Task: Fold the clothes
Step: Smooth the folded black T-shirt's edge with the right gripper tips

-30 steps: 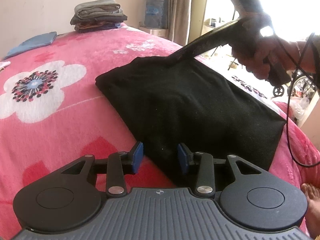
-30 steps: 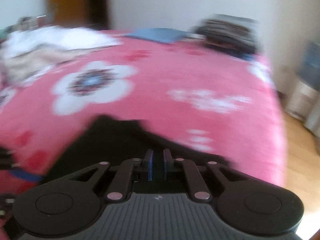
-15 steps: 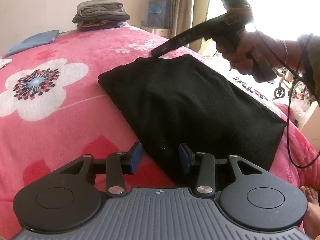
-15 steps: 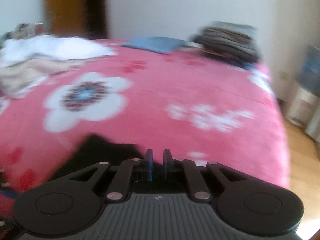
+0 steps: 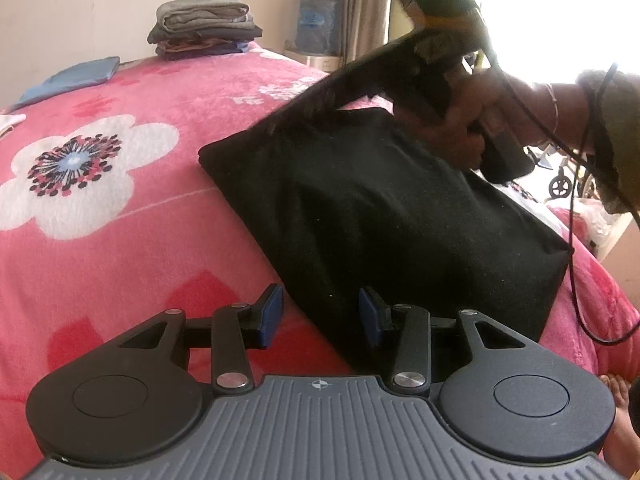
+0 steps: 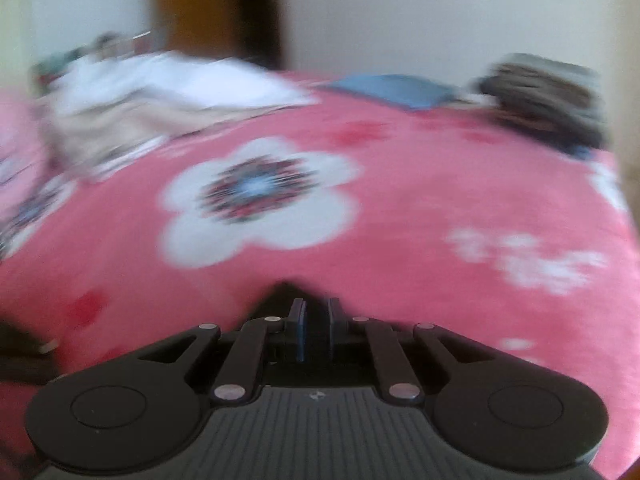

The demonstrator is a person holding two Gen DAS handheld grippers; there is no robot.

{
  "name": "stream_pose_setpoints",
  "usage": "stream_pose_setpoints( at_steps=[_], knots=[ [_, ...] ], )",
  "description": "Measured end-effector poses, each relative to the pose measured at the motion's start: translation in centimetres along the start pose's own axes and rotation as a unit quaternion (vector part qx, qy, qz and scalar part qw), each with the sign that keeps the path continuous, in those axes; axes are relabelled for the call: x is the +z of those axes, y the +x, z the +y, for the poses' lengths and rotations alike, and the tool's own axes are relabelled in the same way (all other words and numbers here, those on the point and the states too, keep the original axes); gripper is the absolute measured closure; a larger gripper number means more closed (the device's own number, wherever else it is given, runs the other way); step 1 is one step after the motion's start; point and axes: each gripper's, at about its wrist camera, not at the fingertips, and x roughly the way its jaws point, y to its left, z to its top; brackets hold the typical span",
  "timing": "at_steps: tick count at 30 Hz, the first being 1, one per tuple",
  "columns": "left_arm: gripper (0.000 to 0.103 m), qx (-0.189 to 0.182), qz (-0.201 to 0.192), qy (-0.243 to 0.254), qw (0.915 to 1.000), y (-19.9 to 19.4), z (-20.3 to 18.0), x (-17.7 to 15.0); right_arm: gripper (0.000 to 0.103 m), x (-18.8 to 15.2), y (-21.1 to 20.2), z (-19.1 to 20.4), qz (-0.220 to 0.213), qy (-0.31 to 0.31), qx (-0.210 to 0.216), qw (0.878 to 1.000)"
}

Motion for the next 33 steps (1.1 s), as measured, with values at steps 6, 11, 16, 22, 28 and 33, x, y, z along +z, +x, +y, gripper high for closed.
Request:
stream_pose_setpoints(
  at_steps=[6,11,16,22,28,33],
  knots=[
    [0.06,0.004,-0.003,0.006,1.0,-0.1,-0.2,-0.1,0.093,0.4,1.9,-0.9,-0.005,0.044,-0.032,0.999],
    [0.058,0.006,-0.002,0.004,1.0,-0.1,-0.2,-0.1,0.092,0.4,-1.7,-4.1,-0.029,0.096,-0.067,0.993],
    [0.058,0.008,-0.002,0.003,1.0,-0.1,-0.3,0.0,0.092,-2.2,-3.7,-5.8,0.025,0.127,-0.04,0.991],
    [0.055,0.019,0.002,0.005,0.9998,-0.1,-0.6,0.2,0.092,-3.4,-5.3,-9.5,0.02,0.166,-0.14,0.976],
    [0.053,0.034,0.002,0.0,0.9994,-0.2,-0.7,0.4,0.091,-4.4,-9.0,-8.1,0.02,0.147,-0.075,0.986],
    [0.053,0.048,-0.001,0.002,0.9988,-0.3,-0.8,0.8,0.092,-7.2,-9.5,-5.2,0.08,0.098,-0.066,0.99]
  ],
)
